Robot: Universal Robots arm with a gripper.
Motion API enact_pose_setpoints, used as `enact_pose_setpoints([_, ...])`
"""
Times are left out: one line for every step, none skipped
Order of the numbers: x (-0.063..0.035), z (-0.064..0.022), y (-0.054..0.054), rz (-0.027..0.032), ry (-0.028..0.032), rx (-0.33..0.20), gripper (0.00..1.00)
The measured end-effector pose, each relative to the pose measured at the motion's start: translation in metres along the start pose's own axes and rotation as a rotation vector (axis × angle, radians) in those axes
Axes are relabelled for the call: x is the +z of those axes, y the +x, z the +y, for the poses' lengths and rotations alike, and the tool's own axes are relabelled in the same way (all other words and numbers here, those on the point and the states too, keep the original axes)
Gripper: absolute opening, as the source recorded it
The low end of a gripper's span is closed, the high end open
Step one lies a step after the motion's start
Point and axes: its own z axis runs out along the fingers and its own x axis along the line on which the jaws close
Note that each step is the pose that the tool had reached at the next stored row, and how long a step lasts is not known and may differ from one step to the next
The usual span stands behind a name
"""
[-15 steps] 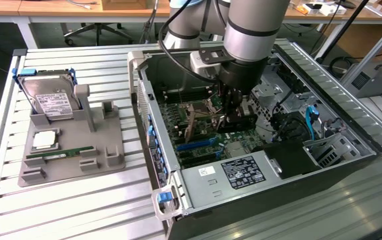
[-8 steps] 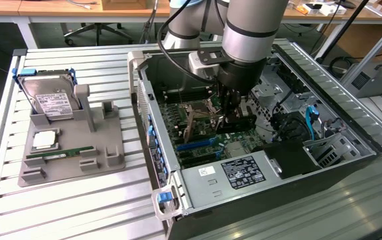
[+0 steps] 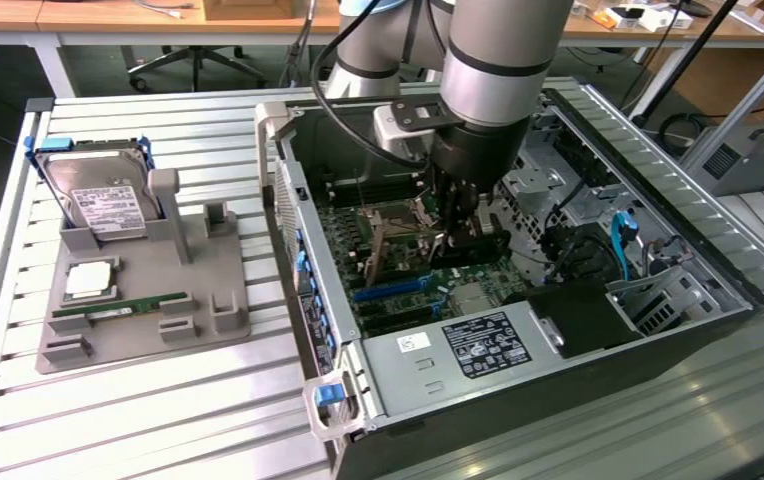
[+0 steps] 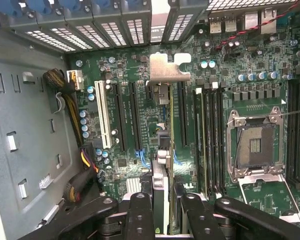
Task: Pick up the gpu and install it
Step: 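Insert the gpu into the slot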
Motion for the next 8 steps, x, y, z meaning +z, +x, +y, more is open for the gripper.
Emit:
enact_pose_setpoints([0.0002, 0.0005, 0.0, -0.0001, 0.0, 0.0, 0.27])
enact_pose_setpoints([0.0003, 0.001, 0.0001, -0.0001, 0.0, 0.0, 0.27])
enact_pose_setpoints([0.0004, 0.0015, 0.0001, -0.0001, 0.0001, 0.0, 0.27])
enact_pose_setpoints([0.0006, 0.0025, 0.0002, -0.0002, 0.0, 0.0, 0.27])
enact_pose_setpoints([0.0008, 0.0036, 0.0002, -0.0002, 0.0001, 0.0, 0.27])
enact_pose_setpoints([0.0009, 0.0045, 0.0003, -0.0002, 0.0001, 0.0, 0.27])
enact_pose_setpoints([0.0011, 0.005, 0.0004, -0.0001, 0.0, 0.0, 0.27])
enact_pose_setpoints([0.0013, 0.0058, 0.0005, -0.0001, 0.0, 0.0, 0.27])
